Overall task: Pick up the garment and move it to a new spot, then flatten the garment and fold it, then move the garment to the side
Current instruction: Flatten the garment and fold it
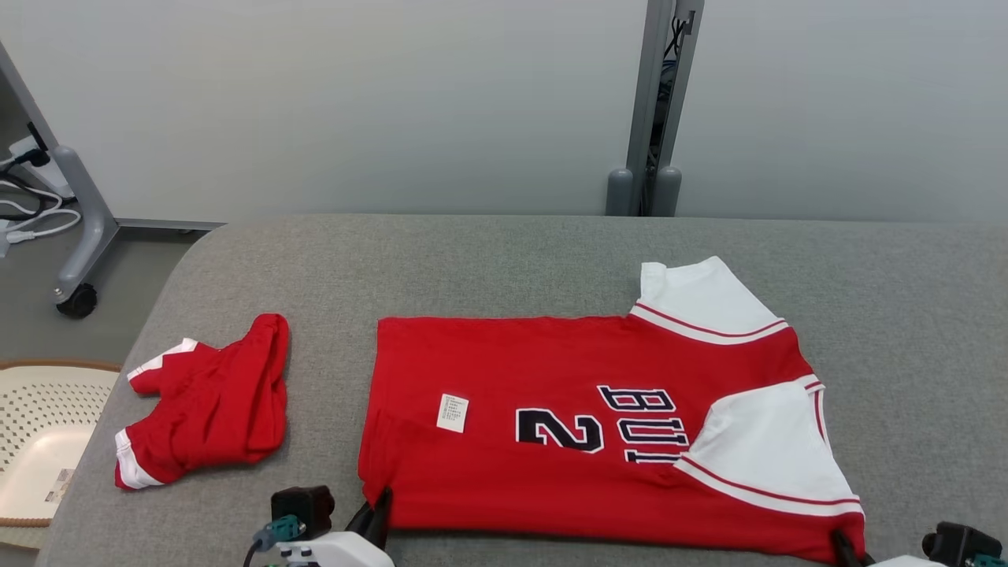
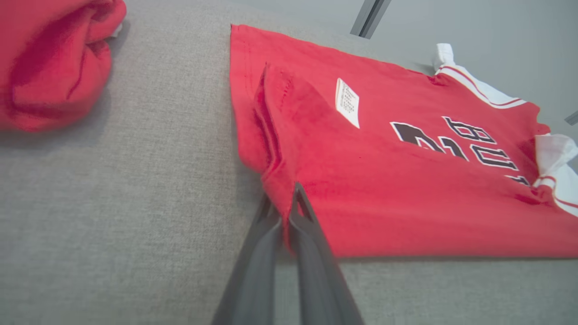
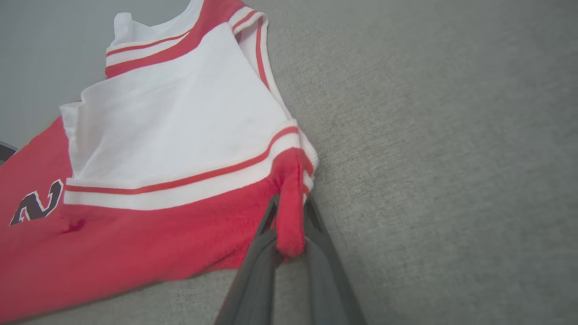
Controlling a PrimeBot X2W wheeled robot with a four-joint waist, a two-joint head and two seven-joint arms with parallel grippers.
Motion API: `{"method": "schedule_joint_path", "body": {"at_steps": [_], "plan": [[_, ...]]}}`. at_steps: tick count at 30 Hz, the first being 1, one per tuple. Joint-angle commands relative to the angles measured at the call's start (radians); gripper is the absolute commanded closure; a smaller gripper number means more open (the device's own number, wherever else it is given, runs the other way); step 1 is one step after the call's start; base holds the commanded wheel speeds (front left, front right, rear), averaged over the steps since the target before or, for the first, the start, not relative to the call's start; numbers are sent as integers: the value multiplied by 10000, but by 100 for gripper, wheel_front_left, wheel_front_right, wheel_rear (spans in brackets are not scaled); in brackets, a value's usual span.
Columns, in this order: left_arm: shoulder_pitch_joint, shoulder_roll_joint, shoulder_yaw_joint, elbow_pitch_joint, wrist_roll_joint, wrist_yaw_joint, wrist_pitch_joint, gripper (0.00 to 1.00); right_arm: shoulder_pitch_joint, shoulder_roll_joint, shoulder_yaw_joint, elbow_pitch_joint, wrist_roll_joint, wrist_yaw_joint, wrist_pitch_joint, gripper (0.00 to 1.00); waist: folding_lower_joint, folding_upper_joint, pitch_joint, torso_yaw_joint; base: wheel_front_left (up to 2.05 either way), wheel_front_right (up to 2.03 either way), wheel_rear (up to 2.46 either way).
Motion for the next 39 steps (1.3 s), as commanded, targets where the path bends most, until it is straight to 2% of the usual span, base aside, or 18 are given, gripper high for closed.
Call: {"method": "schedule_joint_path", "body": {"at_steps": [1,19,20,21,22,23,24,29,35,39], "plan": [[163,96,-25,19,116,60,-12,100,371,-64,-76,20,-20,-15,119,100,0,0,-64,70,0,0,0],[962,95,49,-68,488,87,-11,100,2482,384,-1018,-1554,-544,-35,1530,100,0,0,-385,317,0,0,0],[981,96,64,-56,501,91,-12,87,2525,412,-1126,-1618,-593,-35,1605,100,0,0,-384,303,0,0,0],[1014,98,64,9,468,79,-11,63,2517,445,-1306,-1693,-640,-37,1584,51,0,0,-379,286,0,0,0],[1029,101,26,99,431,63,-6,35,2473,463,-1498,-1797,-603,-41,1595,0,0,0,-375,273,0,0,0],[1029,101,26,99,431,63,-6,35,2473,463,-1498,-1797,-603,-41,1595,0,0,0,-375,273,0,0,0],[1013,99,-9,163,411,72,24,0,2443,482,-1594,-1947,-624,-43,1618,0,0,0,-370,266,0,0,0],[814,95,69,274,326,196,-10,0,2525,580,-2098,-2440,-1130,-41,1703,0,0,0,-354,236,0,0,0],[782,437,278,-71,574,565,-17,0,2346,513,-3323,-3255,-2078,-8,1626,0,0,0,-343,283,0,0,0],[558,935,550,-996,1111,1114,-20,0,2068,453,-3911,-4295,-2681,-8,1079,0,0,0,-350,356,0,0,0]]}}
